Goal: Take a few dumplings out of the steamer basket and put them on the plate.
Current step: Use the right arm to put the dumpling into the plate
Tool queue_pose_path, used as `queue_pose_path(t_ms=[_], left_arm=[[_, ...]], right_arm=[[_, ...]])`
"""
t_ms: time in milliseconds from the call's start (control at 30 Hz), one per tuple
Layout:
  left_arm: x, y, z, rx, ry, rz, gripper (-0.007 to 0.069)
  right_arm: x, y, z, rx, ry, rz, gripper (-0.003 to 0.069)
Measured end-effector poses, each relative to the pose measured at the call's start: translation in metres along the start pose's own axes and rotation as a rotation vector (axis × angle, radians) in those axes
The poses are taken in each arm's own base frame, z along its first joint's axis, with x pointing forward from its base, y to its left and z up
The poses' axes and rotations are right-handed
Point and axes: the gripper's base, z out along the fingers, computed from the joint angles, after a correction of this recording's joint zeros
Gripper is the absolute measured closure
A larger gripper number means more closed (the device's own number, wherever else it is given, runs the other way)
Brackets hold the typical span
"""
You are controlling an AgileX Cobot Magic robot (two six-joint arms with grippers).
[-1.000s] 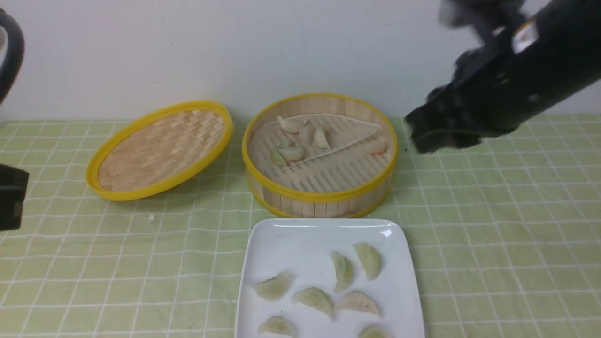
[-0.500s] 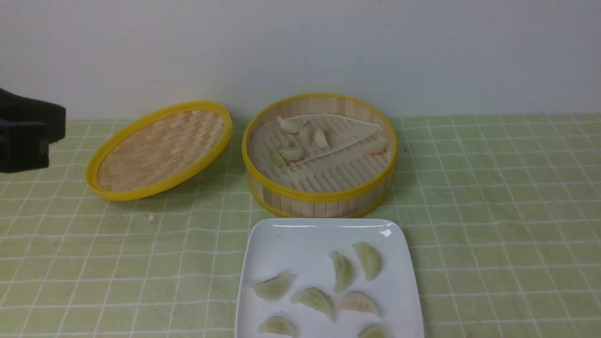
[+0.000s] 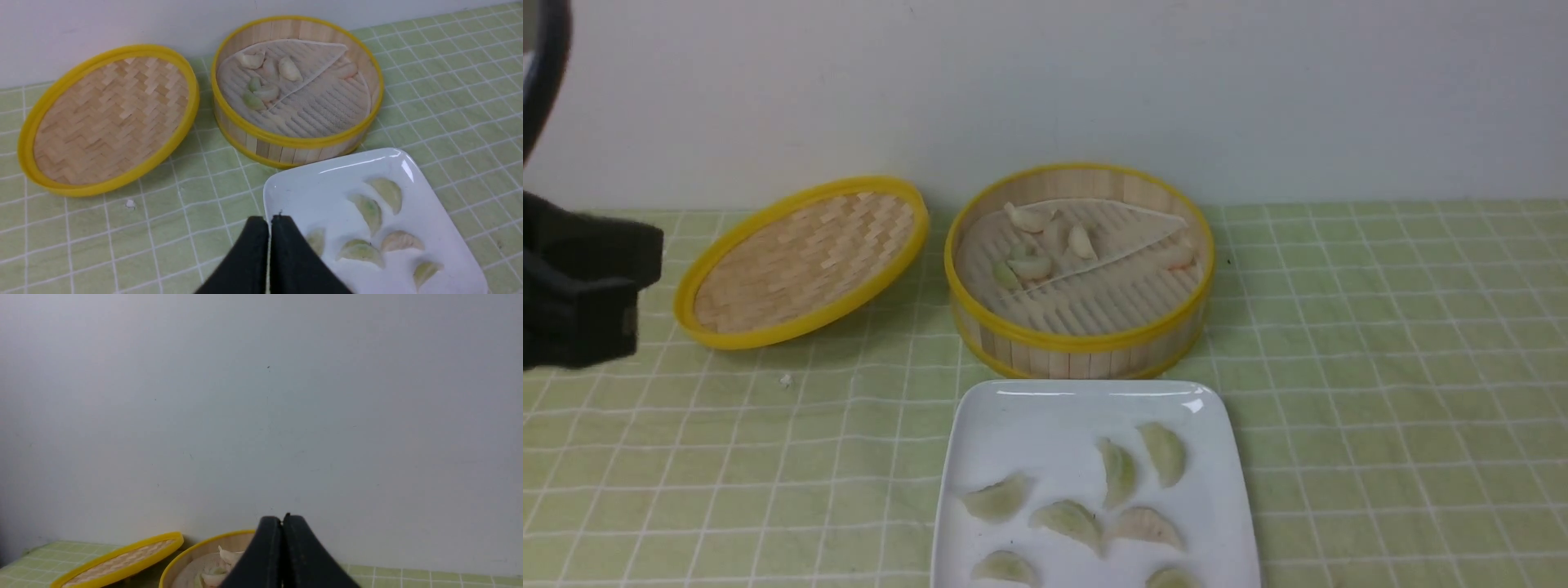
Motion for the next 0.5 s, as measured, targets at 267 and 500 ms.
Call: queue_pose_path(t_ms=[267, 500], left_arm=[[0.047, 0.014, -0.023, 0.110, -0.245, -0.035, 0.0630], [0.063, 0.020, -0.035, 0.146, -0.334, -0.051, 0.0630]], right_arm=[[0.001, -0.001, 0.000, 0.006, 0.008, -0.002, 0.0673], [0.001, -0.001, 0.000, 0.007, 0.008, -0.001, 0.0673]])
